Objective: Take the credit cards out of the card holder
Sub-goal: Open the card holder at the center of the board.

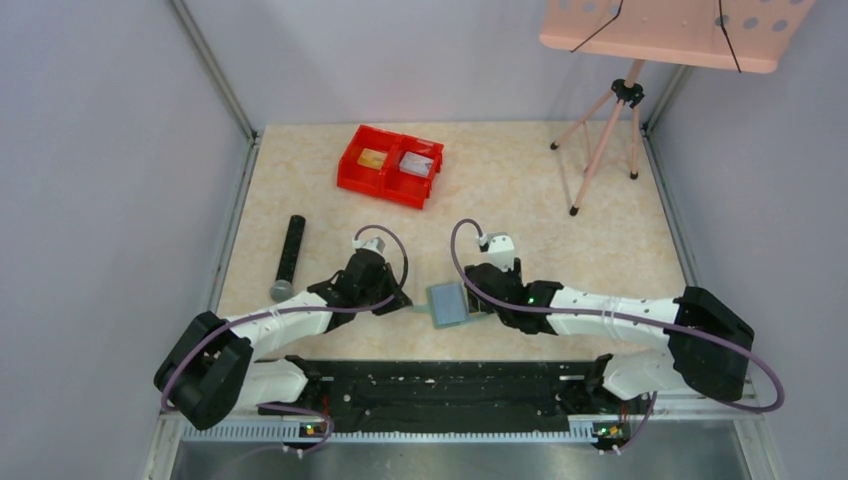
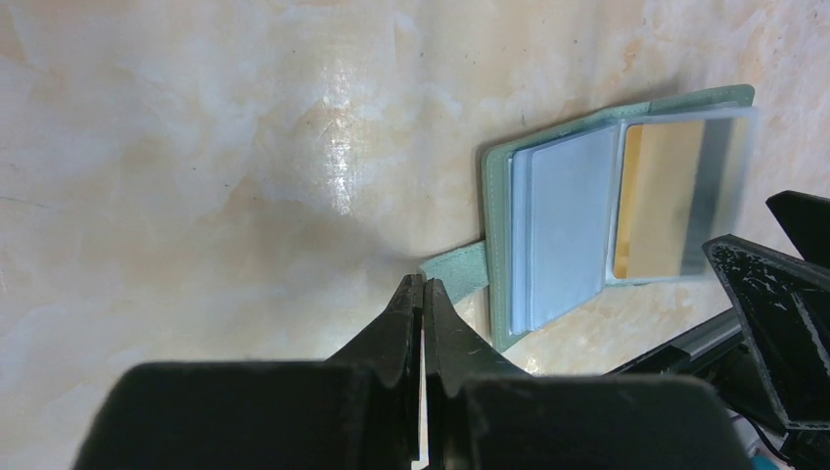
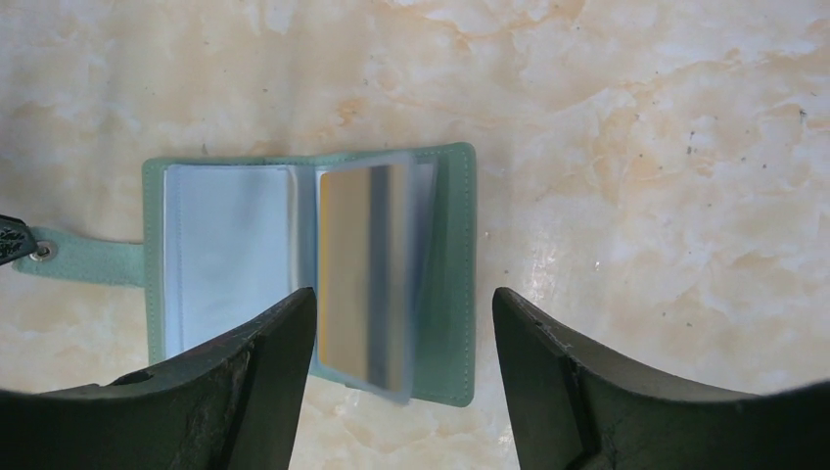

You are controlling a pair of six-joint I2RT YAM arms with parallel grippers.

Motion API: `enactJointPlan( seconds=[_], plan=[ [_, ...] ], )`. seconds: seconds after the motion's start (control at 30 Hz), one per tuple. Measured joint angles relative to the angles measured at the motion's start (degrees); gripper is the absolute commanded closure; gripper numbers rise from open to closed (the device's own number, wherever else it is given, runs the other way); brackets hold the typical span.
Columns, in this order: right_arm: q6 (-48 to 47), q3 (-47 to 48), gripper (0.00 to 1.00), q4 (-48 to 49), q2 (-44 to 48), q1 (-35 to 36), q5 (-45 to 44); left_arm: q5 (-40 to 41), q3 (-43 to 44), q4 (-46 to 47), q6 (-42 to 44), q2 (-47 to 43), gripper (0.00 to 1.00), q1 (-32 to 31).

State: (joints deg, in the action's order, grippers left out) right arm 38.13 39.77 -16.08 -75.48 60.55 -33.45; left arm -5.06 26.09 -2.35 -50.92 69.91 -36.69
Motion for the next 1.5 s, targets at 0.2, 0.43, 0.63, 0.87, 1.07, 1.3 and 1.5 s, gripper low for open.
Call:
enactJointPlan(
  seconds=[0.2, 0.43, 0.63, 0.87, 1.07, 1.3, 1.5],
  plan=[
    [-0.07, -0.81, 0.4, -0.28, 1.4, -0.76, 0.09, 0.2, 0.0, -0.61, 0.0, 0.0, 1.0, 0.0],
    [-0.66, -1.18, 0.57, -0.22, 4.13, -1.7, 2.99, 1.51, 0.79, -2.84, 0.68, 0.0, 0.98, 0.0],
    [-1.62, -4.31, 0.67, 5.18, 9.64, -7.32, 13.62, 1.75, 2.84, -4.92, 2.21, -1.33, 0.69, 0.0],
    [-0.55, -9.49, 0.72, 12.28, 11.17, -12.72, 25.64, -1.95, 4.87, -5.11, 1.73, -4.9, 0.65, -0.02],
    [0.96, -11.47, 0.74, 19.19, 9.14, -15.89, 32.65, -6.36, 5.46, -1.09, 0.13, -4.5, 0.68, -1.2],
    [2.01, -14.91, 0.75, 23.15, 6.43, -17.99, 36.26, -9.84, 7.06, 6.4, -1.14, 2.93, 0.7, -4.0],
    [2.1, -17.62, 0.76, 24.63, 6.36, -19.71, 36.79, -11.65, 7.65, 11.91, -1.7, 11.96, 0.7, -4.66]
  ],
)
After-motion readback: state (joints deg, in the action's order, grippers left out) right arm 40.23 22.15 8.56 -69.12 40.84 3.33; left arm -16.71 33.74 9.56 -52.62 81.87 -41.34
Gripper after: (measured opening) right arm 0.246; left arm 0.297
